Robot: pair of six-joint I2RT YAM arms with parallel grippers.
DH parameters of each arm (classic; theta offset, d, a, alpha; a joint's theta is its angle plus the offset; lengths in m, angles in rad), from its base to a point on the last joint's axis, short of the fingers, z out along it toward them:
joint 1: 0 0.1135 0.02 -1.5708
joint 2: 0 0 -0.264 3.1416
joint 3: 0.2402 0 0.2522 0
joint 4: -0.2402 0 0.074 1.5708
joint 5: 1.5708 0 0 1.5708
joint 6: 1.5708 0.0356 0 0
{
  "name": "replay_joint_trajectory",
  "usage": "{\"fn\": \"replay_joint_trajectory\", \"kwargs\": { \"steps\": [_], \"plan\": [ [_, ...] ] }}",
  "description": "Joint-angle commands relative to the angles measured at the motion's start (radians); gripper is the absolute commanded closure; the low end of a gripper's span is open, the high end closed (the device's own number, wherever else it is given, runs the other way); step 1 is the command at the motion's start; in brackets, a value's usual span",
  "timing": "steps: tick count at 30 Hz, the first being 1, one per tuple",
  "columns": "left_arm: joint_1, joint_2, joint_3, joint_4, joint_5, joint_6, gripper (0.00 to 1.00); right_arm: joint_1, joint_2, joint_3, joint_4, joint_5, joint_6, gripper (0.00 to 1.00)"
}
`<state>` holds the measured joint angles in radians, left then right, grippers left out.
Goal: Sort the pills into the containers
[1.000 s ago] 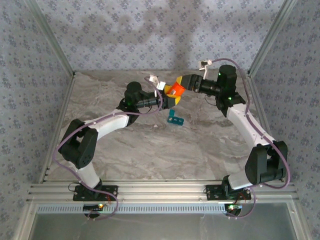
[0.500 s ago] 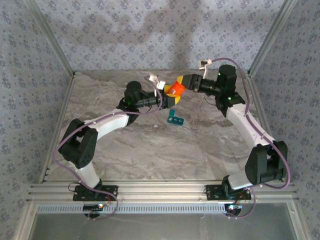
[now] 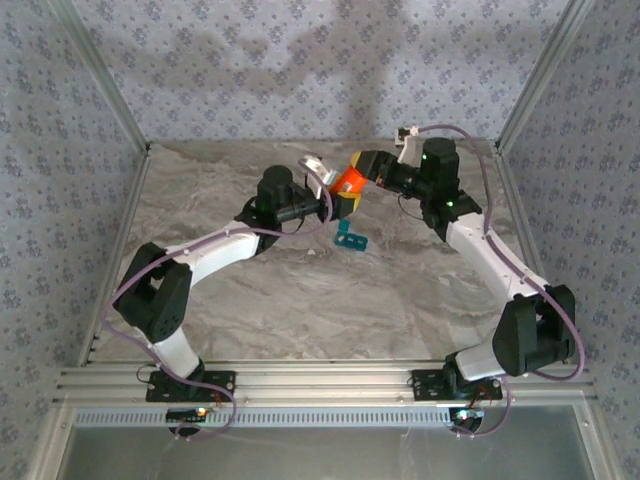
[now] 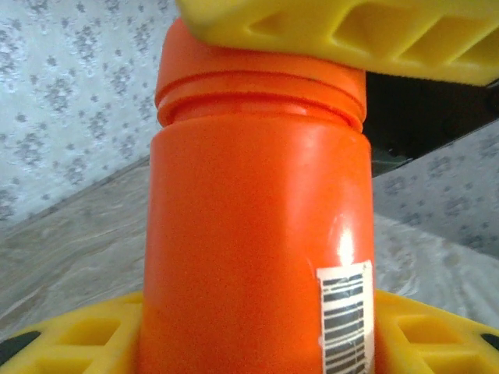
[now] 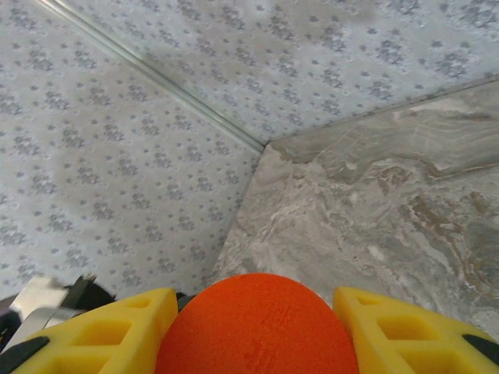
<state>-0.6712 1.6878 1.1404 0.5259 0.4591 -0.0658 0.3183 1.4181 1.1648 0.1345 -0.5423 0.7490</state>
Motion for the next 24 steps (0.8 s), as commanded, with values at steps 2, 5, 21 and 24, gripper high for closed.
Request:
{"fn": "replay_joint_trajectory", "kwargs": {
  "steps": [2, 5, 21, 24],
  "plan": [
    [-0.079, -0.064, 0.014, 0.036, -0.085, 0.149, 1.0, 0.071, 0.0, -0.046, -0.069, 0.05, 0.03, 0.6],
    [-0.083, -0.062, 0.01, 0.043, -0.092, 0.149, 1.0, 0.071, -0.001, -0.054, -0.07, 0.058, 0.032, 0.6],
    [-0.028, -0.048, -0.005, 0.089, -0.042, 0.066, 1.0, 0.002, -0.01, 0.057, -0.155, -0.031, -0.038, 0.36],
    [-0.011, -0.043, -0.01, 0.104, -0.021, 0.042, 1.0, -0.023, -0.017, 0.078, -0.171, -0.062, -0.052, 0.26]
  ]
}}
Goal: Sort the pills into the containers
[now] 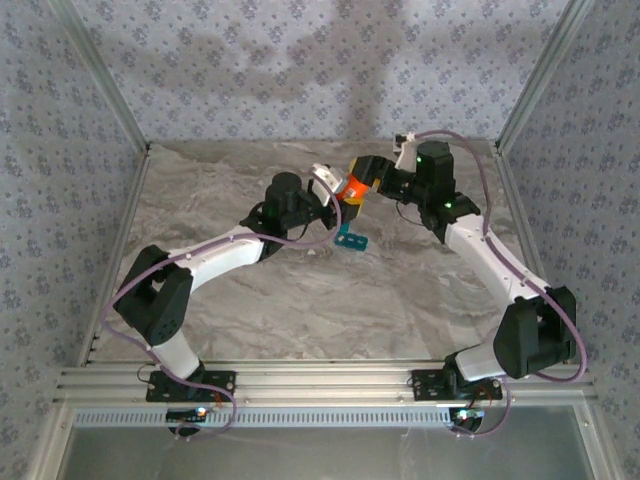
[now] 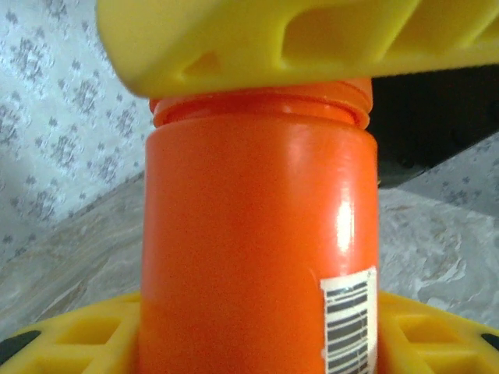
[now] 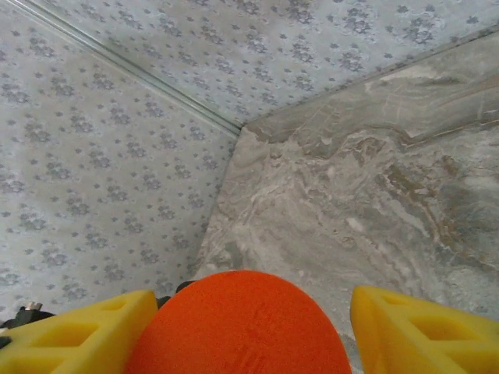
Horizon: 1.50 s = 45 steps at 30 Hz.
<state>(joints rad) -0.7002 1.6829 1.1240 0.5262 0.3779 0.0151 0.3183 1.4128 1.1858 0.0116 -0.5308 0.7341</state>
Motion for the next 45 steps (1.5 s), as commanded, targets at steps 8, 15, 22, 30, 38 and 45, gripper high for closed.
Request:
{"fn": "replay_joint_trajectory", "kwargs": {
  "steps": [8, 15, 22, 30, 38, 45],
  "plan": [
    [0.06, -0.028, 0.005, 0.122, 0.155, -0.1, 1.0, -0.084, -0.026, 0.093, -0.074, -0.2, -0.097, 0.05],
    [0.093, -0.016, 0.033, 0.121, 0.314, -0.176, 1.0, -0.151, -0.01, 0.093, -0.031, -0.358, -0.207, 0.05],
    [0.117, 0.012, 0.057, 0.135, 0.448, -0.263, 1.0, -0.147, 0.021, 0.121, 0.008, -0.441, -0.228, 0.06],
    [0.119, 0.027, 0.074, 0.123, 0.486, -0.286, 1.0, -0.105, 0.057, 0.148, -0.005, -0.437, -0.236, 0.08],
    [0.12, 0.026, 0.082, 0.114, 0.49, -0.288, 1.0, -0.085, 0.074, 0.17, -0.018, -0.437, -0.243, 0.14],
    [0.119, 0.029, 0.087, 0.108, 0.489, -0.291, 1.0, -0.082, 0.077, 0.172, -0.021, -0.444, -0.245, 0.28]
  ]
}}
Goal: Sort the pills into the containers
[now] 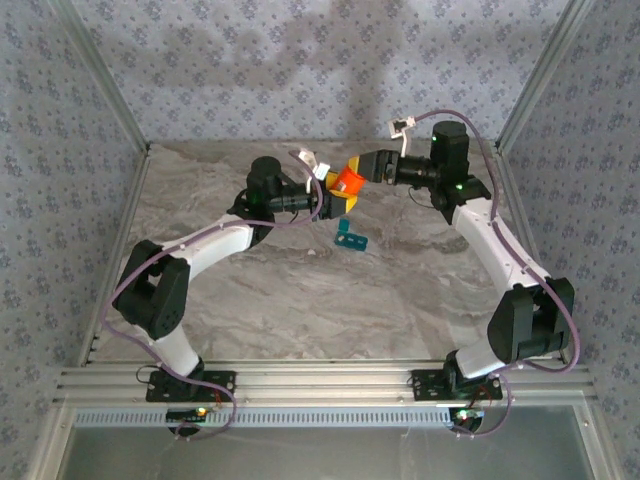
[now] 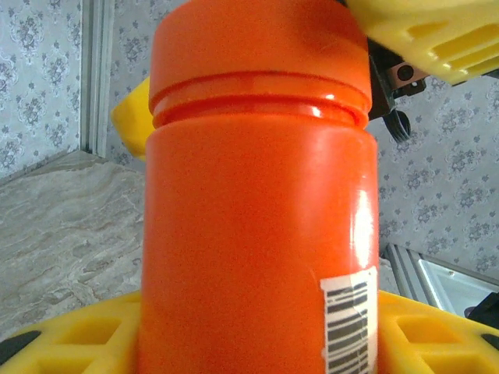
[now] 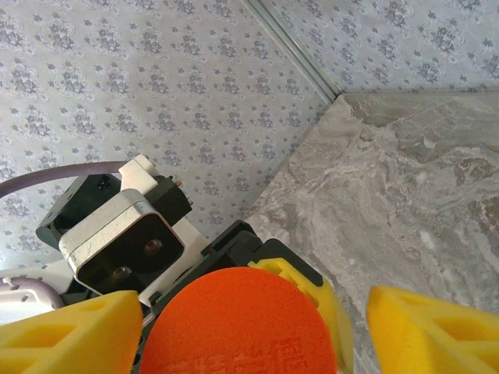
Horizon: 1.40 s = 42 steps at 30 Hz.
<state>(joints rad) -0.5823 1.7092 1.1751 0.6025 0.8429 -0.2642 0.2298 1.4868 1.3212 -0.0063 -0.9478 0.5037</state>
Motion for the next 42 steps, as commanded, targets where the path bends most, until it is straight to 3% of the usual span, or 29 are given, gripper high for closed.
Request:
{"fn": "replay_joint_trajectory", "kwargs": {
  "steps": [1, 6, 14, 24, 33, 42],
  "plan": [
    [0.001, 0.003, 0.038, 0.031, 0.026, -0.012, 1.0, 0.006, 0.003, 0.037, -0.005, -0.028, -0.015, 0.31],
    [0.001, 0.003, 0.038, 0.031, 0.024, -0.014, 1.0, 0.012, 0.004, 0.031, -0.013, -0.032, -0.021, 0.47],
    [-0.004, -0.024, 0.03, -0.009, -0.062, 0.038, 1.0, 0.03, 0.001, 0.027, -0.079, 0.046, -0.017, 0.59],
    [-0.07, -0.102, -0.008, -0.076, -0.302, 0.21, 1.0, 0.105, -0.008, -0.038, -0.07, 0.258, 0.086, 0.63],
    [-0.155, -0.13, -0.005, -0.161, -0.468, 0.368, 1.0, 0.125, -0.002, -0.081, -0.07, 0.349, 0.149, 0.63],
    [-0.157, -0.126, -0.01, -0.148, -0.485, 0.364, 1.0, 0.128, -0.006, -0.093, -0.067, 0.353, 0.154, 0.62]
  ]
}}
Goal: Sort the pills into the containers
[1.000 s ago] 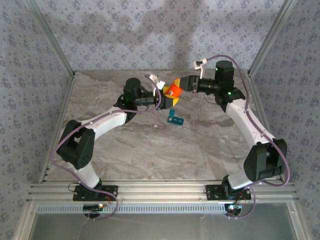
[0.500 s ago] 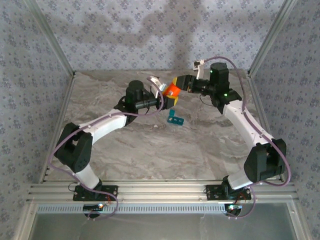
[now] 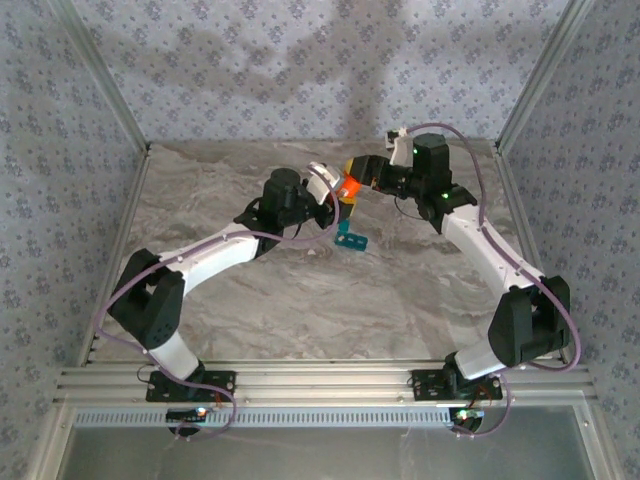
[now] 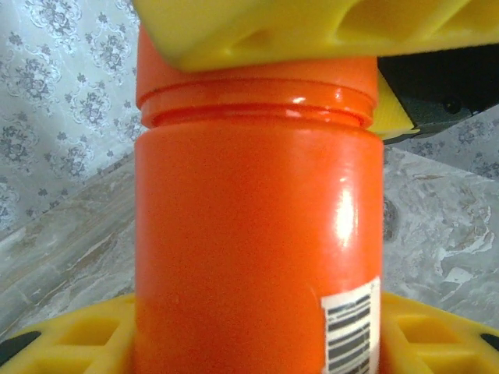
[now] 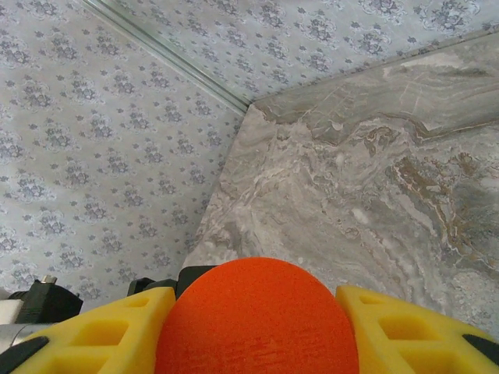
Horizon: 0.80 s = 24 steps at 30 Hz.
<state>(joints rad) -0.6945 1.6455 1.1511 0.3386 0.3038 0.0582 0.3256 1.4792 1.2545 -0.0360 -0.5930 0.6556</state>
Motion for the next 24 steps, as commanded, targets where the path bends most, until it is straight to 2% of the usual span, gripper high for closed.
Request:
{"fn": "replay_joint_trajectory", "kwargs": {
  "steps": [1, 4, 7, 10, 15, 19, 24],
  "plan": [
    [-0.044, -0.061, 0.013, 0.116, 0.054, 0.04, 1.0, 0.032, 0.001, -0.024, -0.038, -0.002, 0.002, 0.62],
    [-0.043, -0.057, 0.007, 0.124, 0.053, 0.035, 1.0, 0.028, 0.002, -0.016, -0.041, -0.002, 0.001, 0.58],
    [-0.03, -0.052, -0.003, 0.146, 0.065, 0.01, 1.0, 0.015, 0.001, 0.008, -0.049, -0.006, 0.005, 0.5],
    [-0.004, -0.046, -0.017, 0.178, 0.088, -0.03, 1.0, -0.008, -0.004, 0.043, -0.057, -0.022, 0.012, 0.39],
    [0.049, -0.038, -0.044, 0.233, 0.15, -0.112, 1.0, -0.044, -0.036, 0.087, -0.081, -0.063, -0.017, 0.13],
    [0.082, -0.029, -0.048, 0.262, 0.222, -0.163, 1.0, -0.073, -0.061, 0.103, -0.121, -0.11, -0.103, 0.07],
    [0.111, -0.007, -0.022, 0.273, 0.363, -0.219, 1.0, -0.134, -0.073, 0.084, -0.056, -0.254, -0.144, 0.07]
  ]
}}
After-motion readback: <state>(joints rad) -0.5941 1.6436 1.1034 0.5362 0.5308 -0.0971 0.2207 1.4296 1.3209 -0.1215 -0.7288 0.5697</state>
